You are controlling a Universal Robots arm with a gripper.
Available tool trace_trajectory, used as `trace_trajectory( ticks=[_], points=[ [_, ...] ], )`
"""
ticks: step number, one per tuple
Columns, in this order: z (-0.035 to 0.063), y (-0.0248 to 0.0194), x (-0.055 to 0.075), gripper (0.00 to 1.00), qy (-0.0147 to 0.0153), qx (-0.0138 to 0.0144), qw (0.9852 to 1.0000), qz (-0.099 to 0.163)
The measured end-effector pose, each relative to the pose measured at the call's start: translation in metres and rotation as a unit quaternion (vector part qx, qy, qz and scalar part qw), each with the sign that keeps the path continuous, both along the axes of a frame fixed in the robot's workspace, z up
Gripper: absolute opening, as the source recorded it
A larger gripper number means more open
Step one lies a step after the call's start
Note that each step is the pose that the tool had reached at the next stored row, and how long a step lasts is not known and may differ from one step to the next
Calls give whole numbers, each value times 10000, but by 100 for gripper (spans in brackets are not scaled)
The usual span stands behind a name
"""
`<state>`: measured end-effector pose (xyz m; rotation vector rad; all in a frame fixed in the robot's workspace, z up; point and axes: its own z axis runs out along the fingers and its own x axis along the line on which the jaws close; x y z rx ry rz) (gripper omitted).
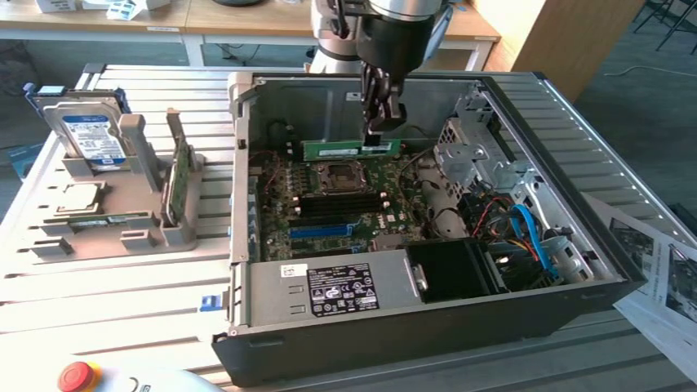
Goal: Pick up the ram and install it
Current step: 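Insert the ram into the slot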
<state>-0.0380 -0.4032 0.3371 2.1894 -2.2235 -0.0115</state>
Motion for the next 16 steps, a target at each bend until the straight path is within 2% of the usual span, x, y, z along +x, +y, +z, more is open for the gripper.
trace_trajectory(
  ticks=[16],
  points=[
    [-228,0,-23,12,0,0,10000,0]
  ],
)
